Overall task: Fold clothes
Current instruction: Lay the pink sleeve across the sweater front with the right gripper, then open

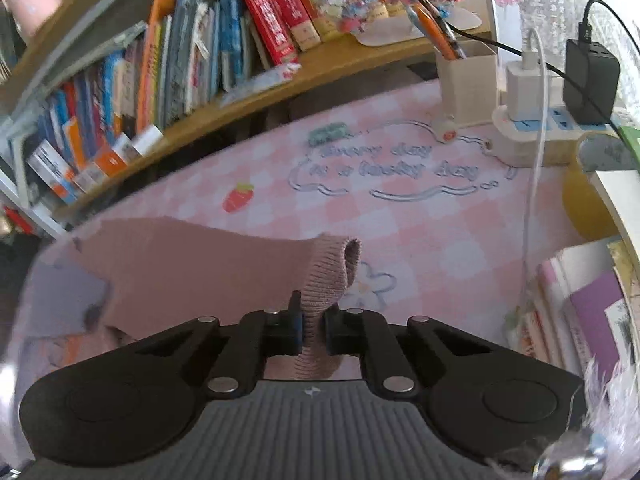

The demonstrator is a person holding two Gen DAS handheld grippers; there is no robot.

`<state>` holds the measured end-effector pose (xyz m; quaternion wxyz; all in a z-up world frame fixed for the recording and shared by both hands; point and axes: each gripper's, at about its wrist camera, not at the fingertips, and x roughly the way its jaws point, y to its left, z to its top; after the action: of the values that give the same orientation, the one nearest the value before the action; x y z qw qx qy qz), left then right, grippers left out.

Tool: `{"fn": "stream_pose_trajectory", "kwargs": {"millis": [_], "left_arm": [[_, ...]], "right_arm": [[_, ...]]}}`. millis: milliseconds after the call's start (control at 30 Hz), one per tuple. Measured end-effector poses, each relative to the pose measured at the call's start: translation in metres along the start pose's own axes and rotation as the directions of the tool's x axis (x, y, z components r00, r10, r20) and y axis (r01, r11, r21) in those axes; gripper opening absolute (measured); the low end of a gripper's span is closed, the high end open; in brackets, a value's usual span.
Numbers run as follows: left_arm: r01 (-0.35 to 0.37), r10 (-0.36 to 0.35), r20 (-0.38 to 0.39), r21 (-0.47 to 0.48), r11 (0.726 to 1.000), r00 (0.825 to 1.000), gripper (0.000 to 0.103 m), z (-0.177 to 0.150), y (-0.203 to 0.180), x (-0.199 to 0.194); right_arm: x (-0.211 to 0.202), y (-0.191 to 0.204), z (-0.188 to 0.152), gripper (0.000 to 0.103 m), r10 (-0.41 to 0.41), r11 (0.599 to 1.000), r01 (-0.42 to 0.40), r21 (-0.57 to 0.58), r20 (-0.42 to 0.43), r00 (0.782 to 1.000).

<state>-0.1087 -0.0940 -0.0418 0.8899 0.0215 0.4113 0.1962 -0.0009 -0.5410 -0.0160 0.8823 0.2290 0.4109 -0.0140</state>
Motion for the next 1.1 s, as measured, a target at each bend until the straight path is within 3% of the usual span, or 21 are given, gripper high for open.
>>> {"fn": "stream_pose_trajectory", "kwargs": {"millis": [333, 600, 900, 1100], "left_arm": [[0.081, -0.083, 0.048, 0.049, 0.996, 0.995, 0.095, 0.008, 0.021, 0.012], [0.176, -0.188, 0.105, 0.109, 0.978, 0.977, 0.095, 0.028, 0.068, 0.029], [0.299, -0.331, 0.155, 0.196, 0.934, 0.931, 0.095, 0.047, 0.113, 0.054], [0.345, -0.381, 0.152, 0.218, 0.913, 0.912, 0.095, 0.050, 0.132, 0.066]], "right_arm": [[-0.010, 0.068, 0.024, 0.008, 0.163, 0.985, -0.165, 0.043, 0.037, 0.986], [0.003, 0.159, 0.011, 0.009, 0.180, 0.984, -0.179, -0.019, 0.068, 0.981], [0.027, 0.257, -0.002, 0.009, 0.161, 0.985, -0.156, -0.072, 0.082, 0.983], [0.037, 0.321, -0.001, 0.009, 0.153, 0.982, -0.136, -0.129, 0.133, 0.979]]}}
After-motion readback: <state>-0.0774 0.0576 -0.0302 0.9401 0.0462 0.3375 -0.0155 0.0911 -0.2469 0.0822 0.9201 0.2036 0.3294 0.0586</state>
